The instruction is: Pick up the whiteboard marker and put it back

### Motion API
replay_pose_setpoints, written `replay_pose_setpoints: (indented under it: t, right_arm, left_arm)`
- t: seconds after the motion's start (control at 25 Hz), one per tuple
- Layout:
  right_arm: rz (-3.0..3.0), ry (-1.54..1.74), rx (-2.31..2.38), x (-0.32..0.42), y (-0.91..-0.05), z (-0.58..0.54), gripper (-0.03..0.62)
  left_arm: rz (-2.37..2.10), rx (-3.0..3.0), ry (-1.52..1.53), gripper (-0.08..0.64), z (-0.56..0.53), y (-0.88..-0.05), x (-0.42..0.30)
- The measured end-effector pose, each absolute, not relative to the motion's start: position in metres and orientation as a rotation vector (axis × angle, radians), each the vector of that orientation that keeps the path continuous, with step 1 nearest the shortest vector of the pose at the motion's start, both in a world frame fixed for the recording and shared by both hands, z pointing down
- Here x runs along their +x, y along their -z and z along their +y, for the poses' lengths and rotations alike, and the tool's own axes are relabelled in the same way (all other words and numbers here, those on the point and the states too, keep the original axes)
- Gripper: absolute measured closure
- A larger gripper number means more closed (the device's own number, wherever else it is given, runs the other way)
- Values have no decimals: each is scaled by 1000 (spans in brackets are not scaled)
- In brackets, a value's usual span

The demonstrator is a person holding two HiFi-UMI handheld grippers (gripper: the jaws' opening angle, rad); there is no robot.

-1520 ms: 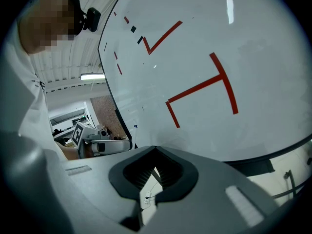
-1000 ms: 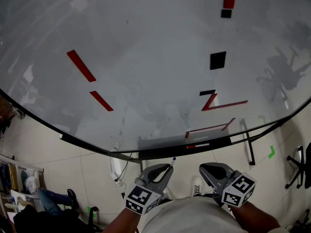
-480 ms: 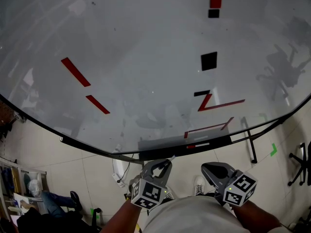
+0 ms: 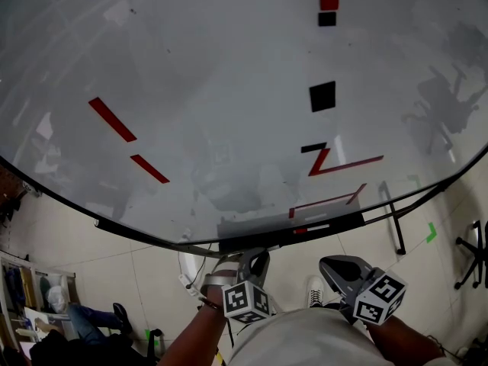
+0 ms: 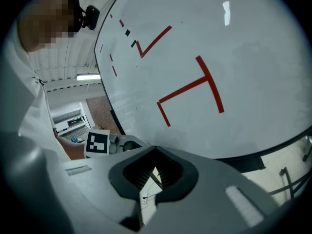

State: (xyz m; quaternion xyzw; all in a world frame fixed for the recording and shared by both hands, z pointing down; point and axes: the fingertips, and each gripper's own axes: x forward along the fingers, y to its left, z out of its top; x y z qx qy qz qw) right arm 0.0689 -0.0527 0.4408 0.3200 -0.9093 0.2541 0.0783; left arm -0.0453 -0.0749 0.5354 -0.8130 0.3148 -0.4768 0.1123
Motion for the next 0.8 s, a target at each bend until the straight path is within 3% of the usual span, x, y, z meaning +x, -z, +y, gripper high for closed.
replay_pose_setpoints:
  t: [0.8]
  right_arm:
    - [-2709, -772, 991, 76, -443, -50, 591]
  left_arm:
    - [710, -2162, 1605, 503, -101, -581, -43]
